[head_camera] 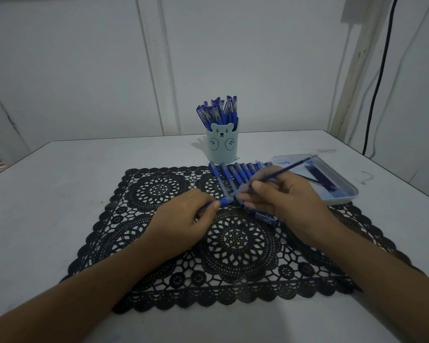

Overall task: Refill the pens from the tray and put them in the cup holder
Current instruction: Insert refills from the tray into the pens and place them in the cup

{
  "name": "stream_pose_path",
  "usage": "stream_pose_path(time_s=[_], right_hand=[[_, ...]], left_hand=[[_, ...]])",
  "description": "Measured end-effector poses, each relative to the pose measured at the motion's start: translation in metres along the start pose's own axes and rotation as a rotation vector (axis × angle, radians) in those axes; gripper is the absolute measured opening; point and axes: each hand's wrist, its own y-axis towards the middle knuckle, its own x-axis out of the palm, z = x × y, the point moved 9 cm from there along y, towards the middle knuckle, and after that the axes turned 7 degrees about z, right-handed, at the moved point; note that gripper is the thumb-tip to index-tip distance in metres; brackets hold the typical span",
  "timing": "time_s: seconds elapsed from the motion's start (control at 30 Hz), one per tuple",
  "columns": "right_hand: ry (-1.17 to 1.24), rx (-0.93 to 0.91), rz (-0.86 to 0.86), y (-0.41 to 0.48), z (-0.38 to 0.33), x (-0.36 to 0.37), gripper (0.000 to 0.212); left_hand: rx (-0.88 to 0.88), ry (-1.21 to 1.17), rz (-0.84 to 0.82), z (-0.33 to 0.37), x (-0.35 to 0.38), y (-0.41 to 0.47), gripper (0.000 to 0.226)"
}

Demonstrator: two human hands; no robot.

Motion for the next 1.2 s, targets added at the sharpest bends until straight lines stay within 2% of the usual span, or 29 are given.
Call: stream_pose_path(time_s=[0.27, 0.73, 0.8, 0.93, 1.0, 1.07, 1.2], right_hand=[[0.087, 0.085, -0.023, -0.002, 0.007, 0.006, 0.009], [0.162, 0.079, -0.114, -0.005, 0.006, 0.012, 0.005], [0.050, 0.023, -0.112, -0.006, 0.002, 0.011, 0.006], [-0.541, -0.241, -0.123, -0.010, -0.010, 0.015, 0.015], [-0.672, -0.256, -0.162, -0.009, -0.011, 0.017, 0.024], [-0.763, -0.240, -0.146, -0.005, -0.014, 0.010, 0.027], [-0.973, -0.302, 0.066, 0.009, -0.029, -0.025, 0.025]], left_hand=[[-0.002, -0.072, 0.049, -0.001, -0.004, 0.001, 0.039], [0.069, -0.077, 0.069, 0.008, -0.008, 0.000, 0.035], [0.071, -0.085, 0.070, 0.009, -0.009, -0.001, 0.035], [0.102, -0.066, 0.031, 0.014, -0.005, -0.002, 0.037], [0.090, -0.094, 0.051, 0.013, -0.007, -0.001, 0.036], [0.015, -0.175, 0.102, 0.006, -0.012, 0.001, 0.035], [-0.199, -0.310, 0.186, -0.013, -0.019, 0.003, 0.043]])
